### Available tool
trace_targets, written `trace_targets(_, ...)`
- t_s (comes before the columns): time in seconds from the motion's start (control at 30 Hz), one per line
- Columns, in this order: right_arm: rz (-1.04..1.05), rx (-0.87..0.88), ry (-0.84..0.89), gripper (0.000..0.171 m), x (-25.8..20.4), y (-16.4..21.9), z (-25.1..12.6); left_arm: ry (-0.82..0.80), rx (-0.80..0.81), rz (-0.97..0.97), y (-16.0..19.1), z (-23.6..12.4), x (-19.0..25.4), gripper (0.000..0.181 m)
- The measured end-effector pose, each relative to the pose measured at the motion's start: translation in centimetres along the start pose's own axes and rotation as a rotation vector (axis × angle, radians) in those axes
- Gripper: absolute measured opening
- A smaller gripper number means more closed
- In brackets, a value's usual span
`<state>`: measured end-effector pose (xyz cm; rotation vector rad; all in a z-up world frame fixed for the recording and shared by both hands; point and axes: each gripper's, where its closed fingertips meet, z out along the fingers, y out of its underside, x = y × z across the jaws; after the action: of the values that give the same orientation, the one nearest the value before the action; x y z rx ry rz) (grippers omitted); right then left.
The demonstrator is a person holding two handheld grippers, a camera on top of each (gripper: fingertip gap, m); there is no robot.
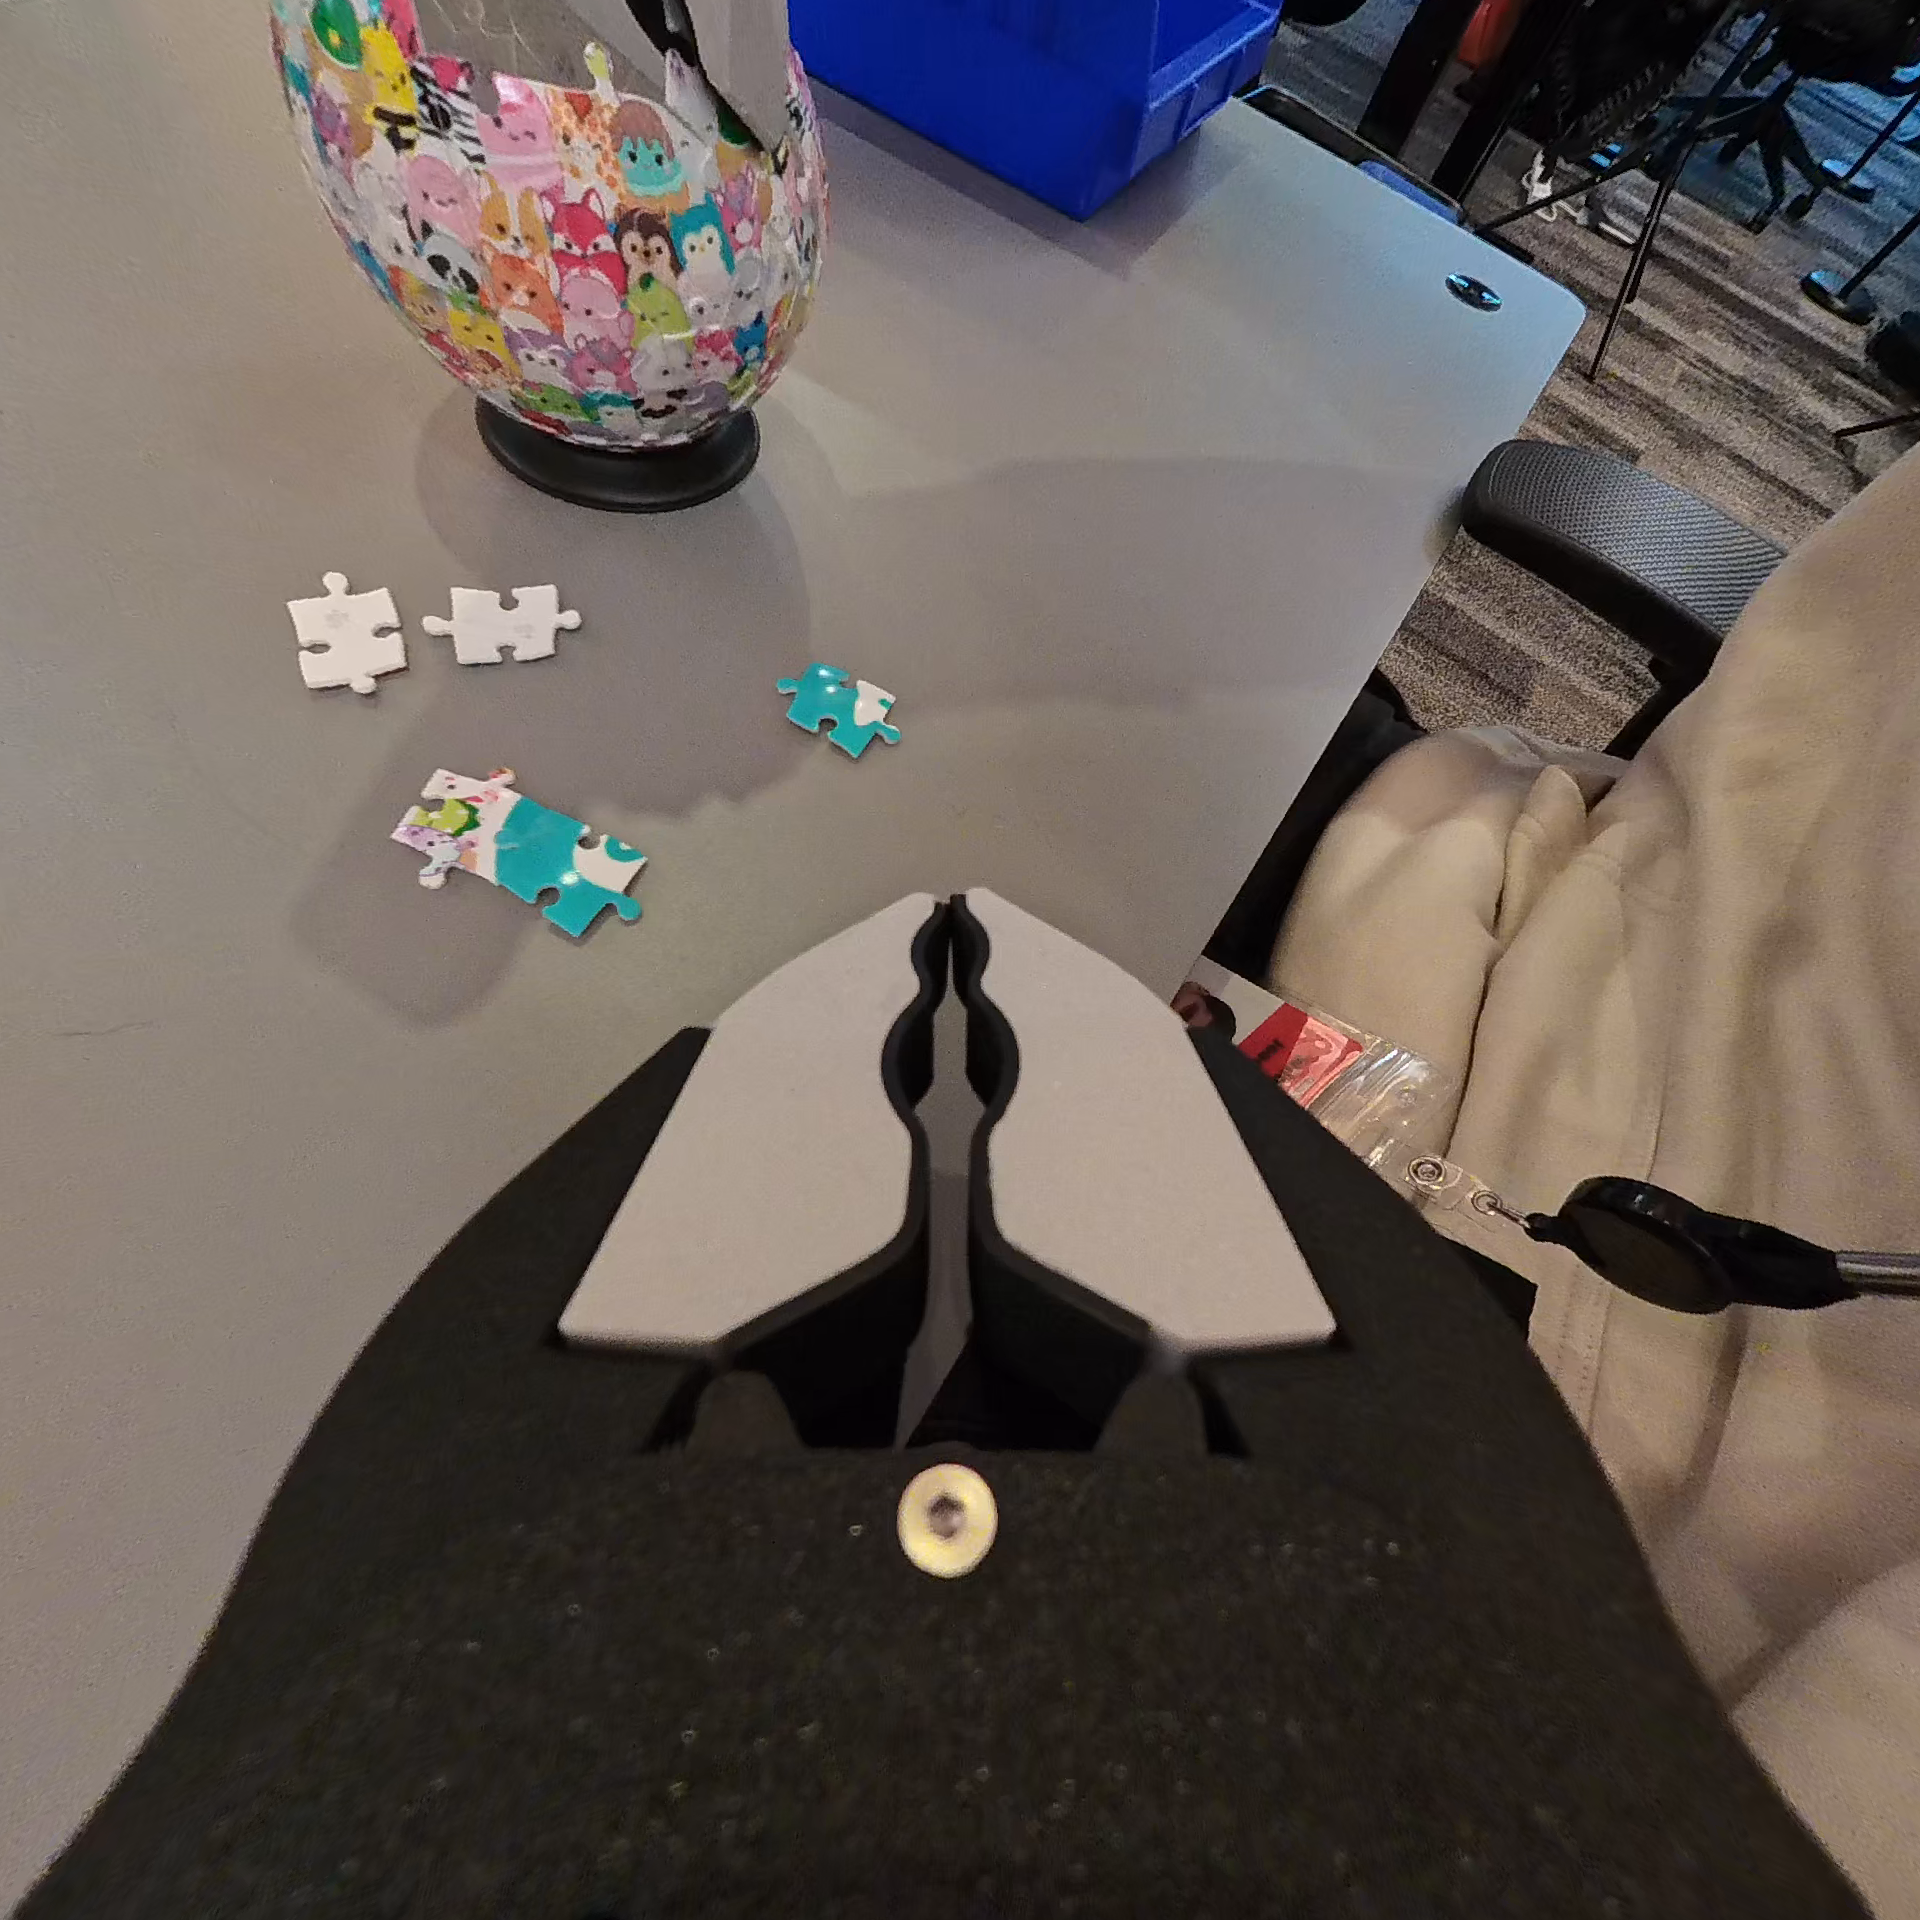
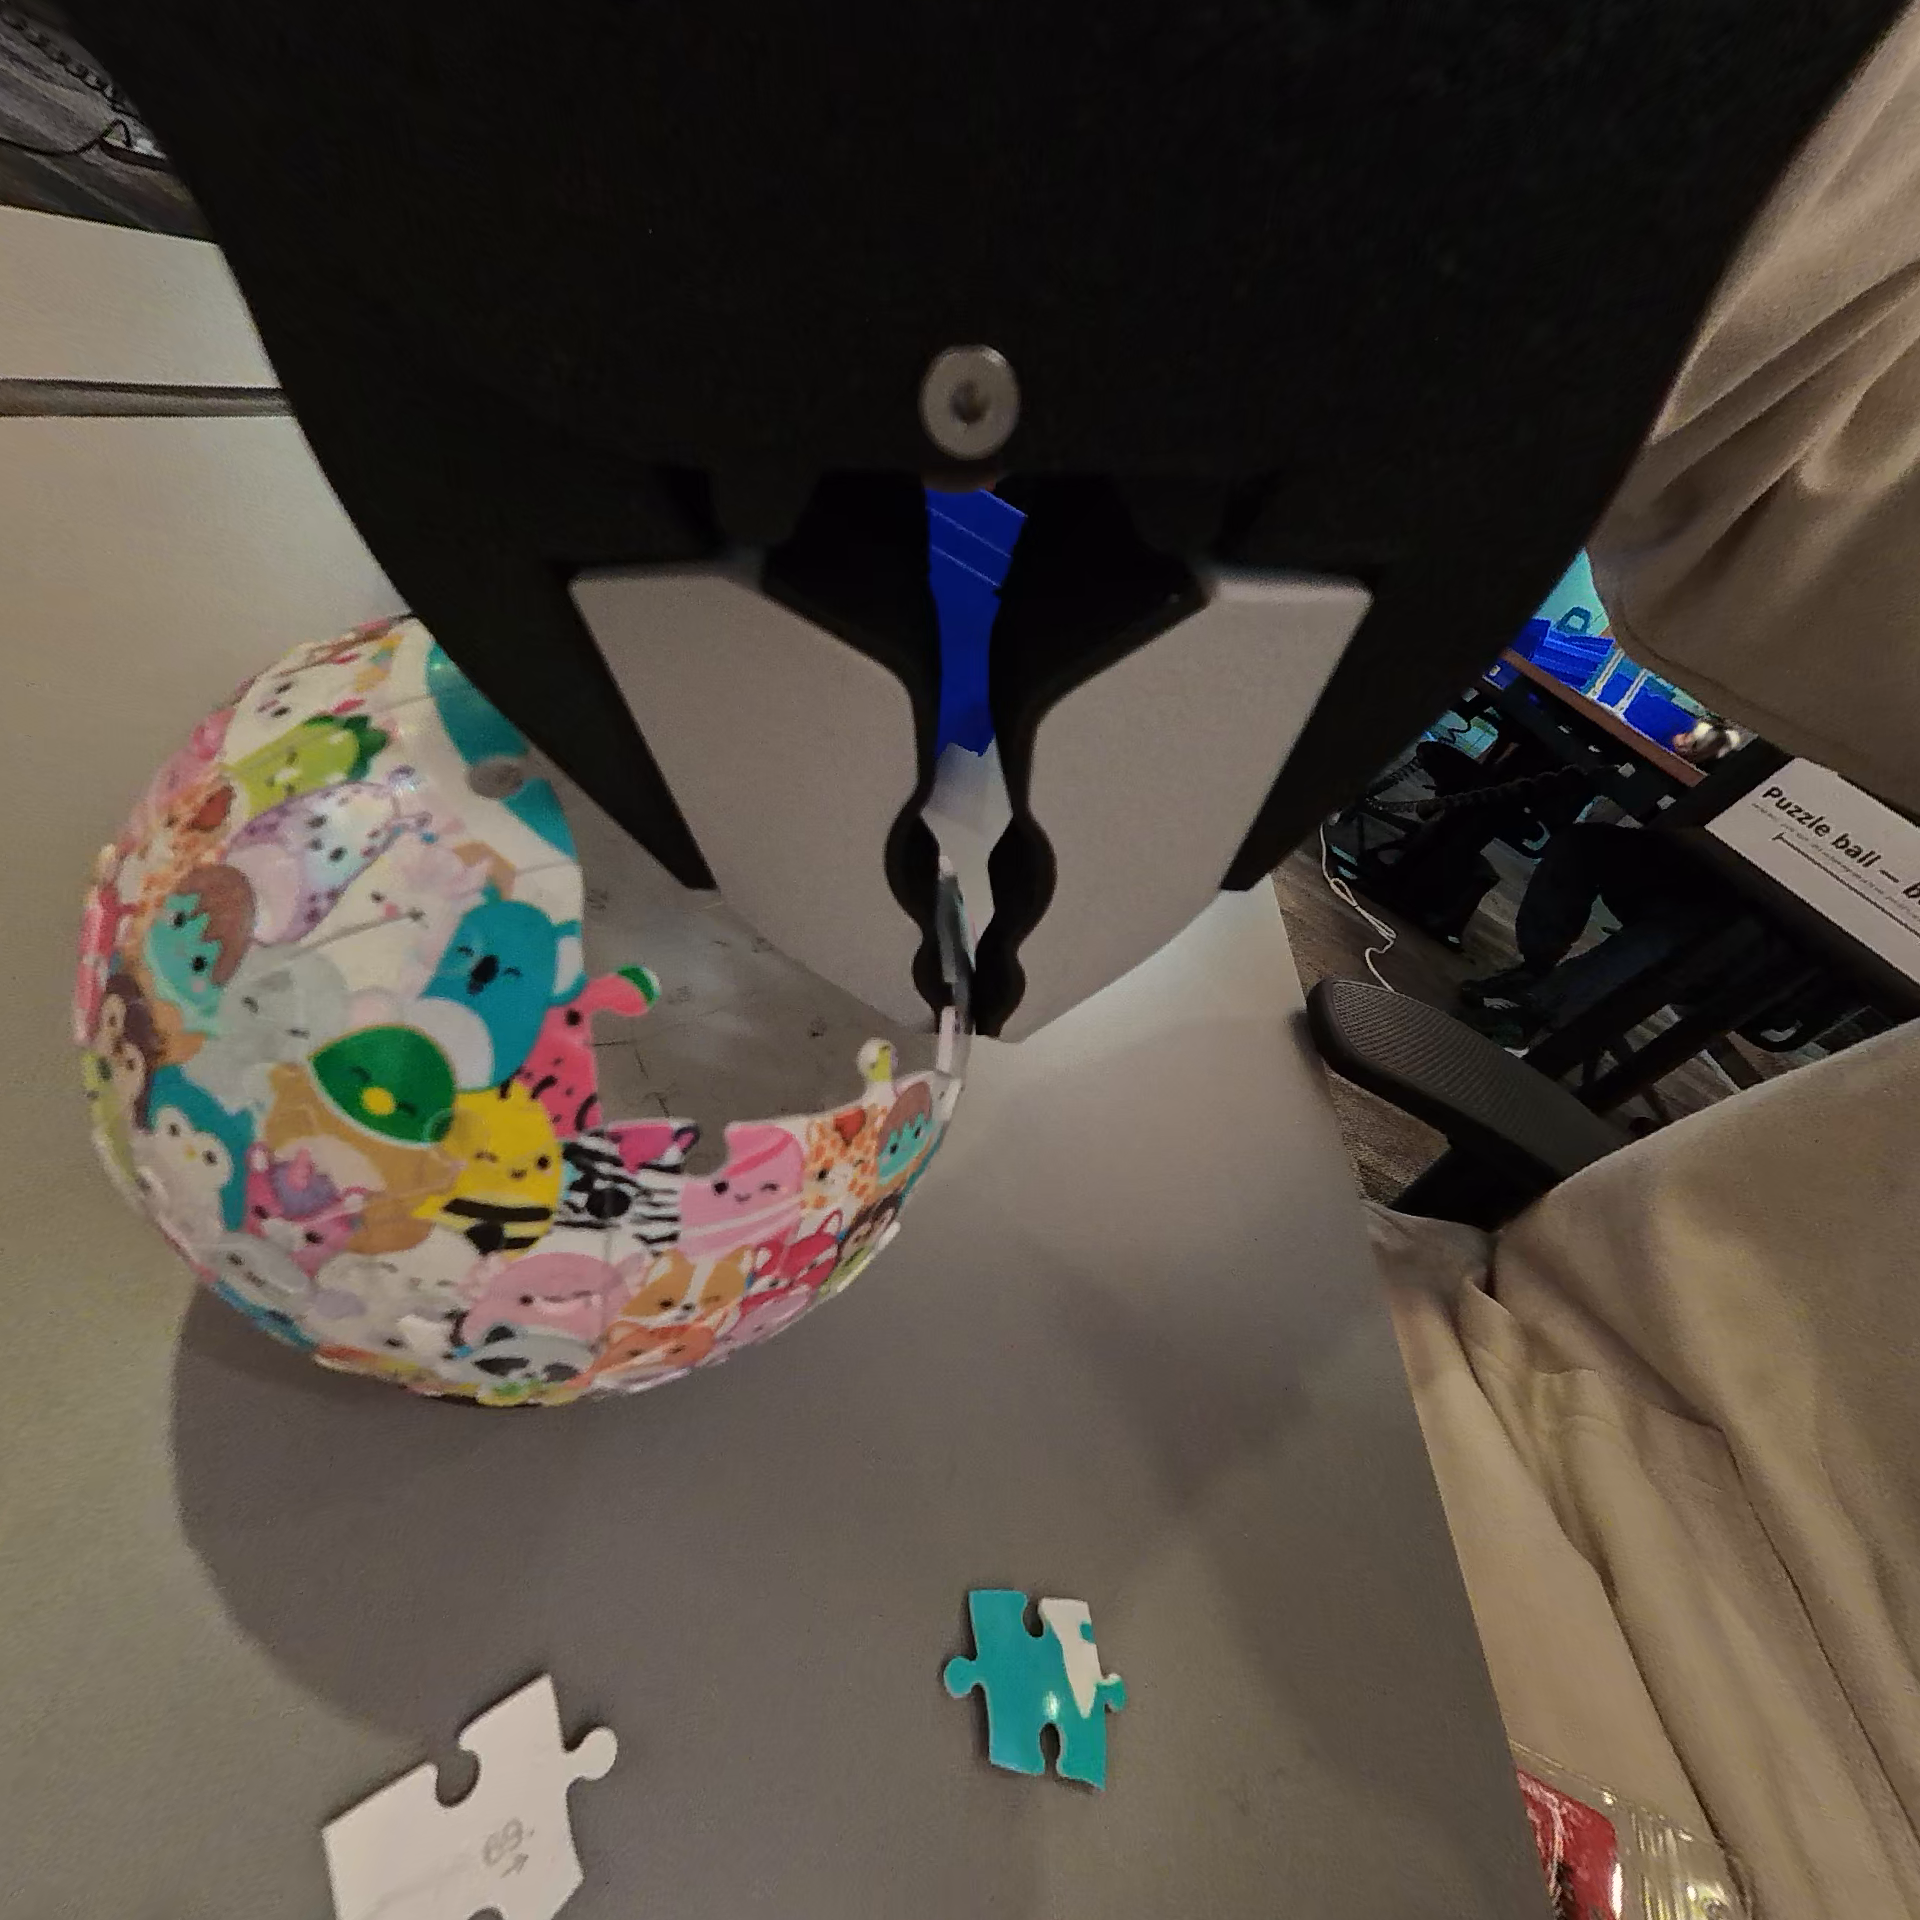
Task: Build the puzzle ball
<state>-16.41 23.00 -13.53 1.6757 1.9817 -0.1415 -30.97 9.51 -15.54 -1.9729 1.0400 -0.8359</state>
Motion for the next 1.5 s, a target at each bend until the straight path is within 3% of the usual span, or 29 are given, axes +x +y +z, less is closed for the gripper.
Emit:
trace_targets(0.23, -0.008, 0.0, 0.016, 0.012, 0.1, -0.1, -0.2, -0.001, 0.0, -0.001, 0.0, 0.0, -0.1, 0.0)
trace_targets(0.77, 0.02, 0.07, 0.025, 0.009, 0.3, -1.1, -0.9, -0.005, 0.004, 0.0, -0.1, -0.1, -0.1, 0.0)
trace_targets(1.2, 0.167, 0.35, 0.094, 0.025, 0.4, -2.1, -2.2, 0.014, 0.026, 0.005, -0.7, -0.3, 0.6, 0.0)
trace_targets(1.5, 0.174, 0.356, 0.128, 0.014, 0.6, -2.0, -1.6, 0.012, 0.023, 0.015, -0.7, -0.2, 0.8, 0.0)
